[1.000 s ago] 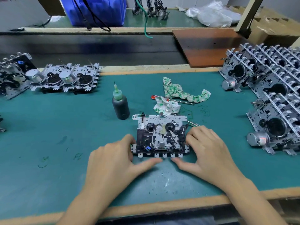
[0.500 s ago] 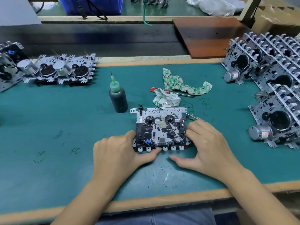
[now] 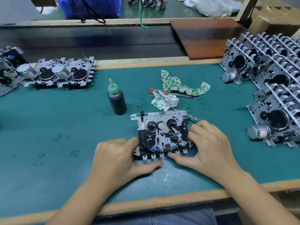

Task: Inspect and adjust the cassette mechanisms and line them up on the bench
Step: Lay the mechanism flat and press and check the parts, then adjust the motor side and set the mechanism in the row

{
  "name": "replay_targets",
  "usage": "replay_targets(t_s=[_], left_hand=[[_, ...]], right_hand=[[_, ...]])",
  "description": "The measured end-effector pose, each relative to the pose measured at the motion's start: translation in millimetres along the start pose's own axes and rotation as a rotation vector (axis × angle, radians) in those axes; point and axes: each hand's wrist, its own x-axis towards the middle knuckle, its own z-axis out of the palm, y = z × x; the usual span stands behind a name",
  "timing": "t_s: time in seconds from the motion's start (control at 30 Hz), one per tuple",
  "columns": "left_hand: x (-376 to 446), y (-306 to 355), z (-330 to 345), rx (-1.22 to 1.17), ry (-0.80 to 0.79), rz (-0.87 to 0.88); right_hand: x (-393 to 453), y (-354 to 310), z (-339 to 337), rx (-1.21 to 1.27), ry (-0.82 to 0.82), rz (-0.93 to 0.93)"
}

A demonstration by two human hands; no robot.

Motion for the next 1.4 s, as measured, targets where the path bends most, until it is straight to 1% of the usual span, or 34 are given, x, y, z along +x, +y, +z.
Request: replay_targets(t_s=[0.1,0.17,0.27,0.37,0.47,0.53,0.63,0.7,0.83,0.93,1.0,1.17,1.3,1.4], left_hand=[[-1,3,1,0.052,-0.006,-0.064],[-3,1,1,0.078,-0.009,-0.047],[-1,1,-1,0.118,0.020,-0.045],[0,4,2,0.173,0.051,-0.085],[0,4,4,0.176,0.049,-0.120],[1,-1,2,0.130,0.012,-0.094],[3,-9,-4,0.024,-0.073,0.025],[3,-10,-4,0.002,-0.070,0.063],[3,-7,-1,0.129,-0.004,0.010],[1,-7,-1,0.186,0.027,0.018],[1,-10,-2,0.163,0.023,0.034],[2,-12,-7,0.004,-0.041,0.098],[1,-11,-7,0.021,-0.044,0.073],[-1,-9,-3,0.101,-0.020,0.036]], right_hand=[[0,4,0,0.047,-0.031,-0.072],[0,5,-1,0.024,-0.030,-0.109],[-1,3,0,-0.027,-0.009,-0.116],[-1,3,0,0.045,-0.037,-0.113],[0,4,-1,0.111,-0.059,-0.123],[2,4,0,0.118,-0.053,-0.119],[2,4,2,0.059,-0.019,-0.099],[2,6,2,0.044,-0.013,-0.102],[0,6,1,0.116,-0.044,-0.113],[0,6,0,0.153,-0.049,-0.113],[0,7,1,0.160,-0.054,-0.120],[-1,7,2,0.108,-0.042,-0.118],[-2,7,1,0.106,-0.053,-0.107],[-1,6,0,0.158,-0.055,-0.113]])
